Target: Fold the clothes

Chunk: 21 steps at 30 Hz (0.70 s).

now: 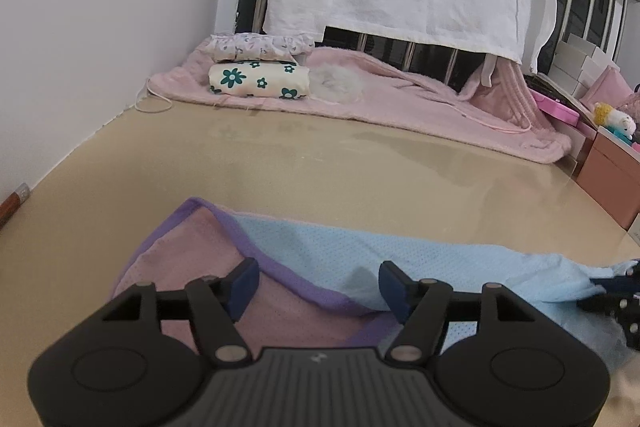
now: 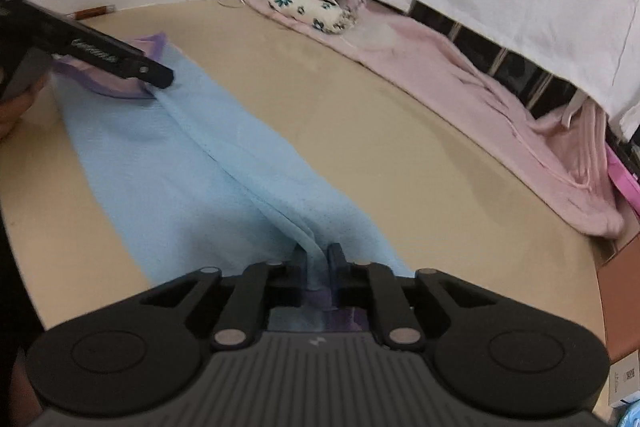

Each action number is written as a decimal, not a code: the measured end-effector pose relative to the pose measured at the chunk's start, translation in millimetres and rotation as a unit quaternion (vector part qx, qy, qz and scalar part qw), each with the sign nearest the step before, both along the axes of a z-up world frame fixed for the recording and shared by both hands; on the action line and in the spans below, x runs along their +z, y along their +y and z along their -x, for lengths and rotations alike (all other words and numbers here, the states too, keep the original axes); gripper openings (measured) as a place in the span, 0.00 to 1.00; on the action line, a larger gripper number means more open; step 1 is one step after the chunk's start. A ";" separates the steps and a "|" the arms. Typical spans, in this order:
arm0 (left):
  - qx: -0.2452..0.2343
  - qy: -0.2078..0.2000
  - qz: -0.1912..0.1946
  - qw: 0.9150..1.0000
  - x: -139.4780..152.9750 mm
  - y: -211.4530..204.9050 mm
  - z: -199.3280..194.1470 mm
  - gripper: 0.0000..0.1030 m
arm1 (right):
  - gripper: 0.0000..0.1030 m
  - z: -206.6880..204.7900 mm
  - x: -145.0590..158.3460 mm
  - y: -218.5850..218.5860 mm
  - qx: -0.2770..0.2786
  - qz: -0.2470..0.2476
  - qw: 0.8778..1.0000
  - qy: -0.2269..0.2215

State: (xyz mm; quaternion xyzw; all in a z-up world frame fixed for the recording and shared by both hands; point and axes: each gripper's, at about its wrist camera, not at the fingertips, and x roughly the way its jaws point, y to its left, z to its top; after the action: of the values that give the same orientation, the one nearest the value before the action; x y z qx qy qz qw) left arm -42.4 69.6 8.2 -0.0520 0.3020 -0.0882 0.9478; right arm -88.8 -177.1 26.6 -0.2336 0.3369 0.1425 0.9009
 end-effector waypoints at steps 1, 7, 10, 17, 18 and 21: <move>0.000 0.000 -0.002 1.000 0.0 -0.8 0.1 0.63 | 0.09 0.4 1.8 2.4 0.005 0.016 1.000 -0.006; -0.002 0.000 -0.001 1.000 0.0 -0.4 0.4 0.63 | 0.08 19.1 -7.5 26.6 0.024 0.127 0.991 -0.044; -0.003 0.001 0.000 1.000 0.1 -0.5 0.3 0.64 | 0.08 27.7 -20.1 28.4 0.020 0.157 0.986 -0.052; -0.005 0.001 0.001 1.000 0.2 -0.6 0.2 0.68 | 0.13 24.1 8.6 -3.2 -0.033 0.014 0.999 -0.014; -0.006 0.002 0.000 1.000 0.2 -1.1 0.3 0.70 | 0.14 26.2 16.2 -10.3 -0.039 -0.022 0.999 -0.014; -0.012 0.003 -0.004 1.000 0.1 -3.1 0.3 0.73 | 0.20 25.2 31.0 -31.0 -0.061 -0.168 0.984 -0.011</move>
State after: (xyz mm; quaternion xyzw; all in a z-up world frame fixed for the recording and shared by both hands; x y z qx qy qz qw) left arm -42.7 66.5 8.3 -0.0444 0.3060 -0.0981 0.9459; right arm -114.0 -208.1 57.6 -0.0592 0.3122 0.1392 0.9379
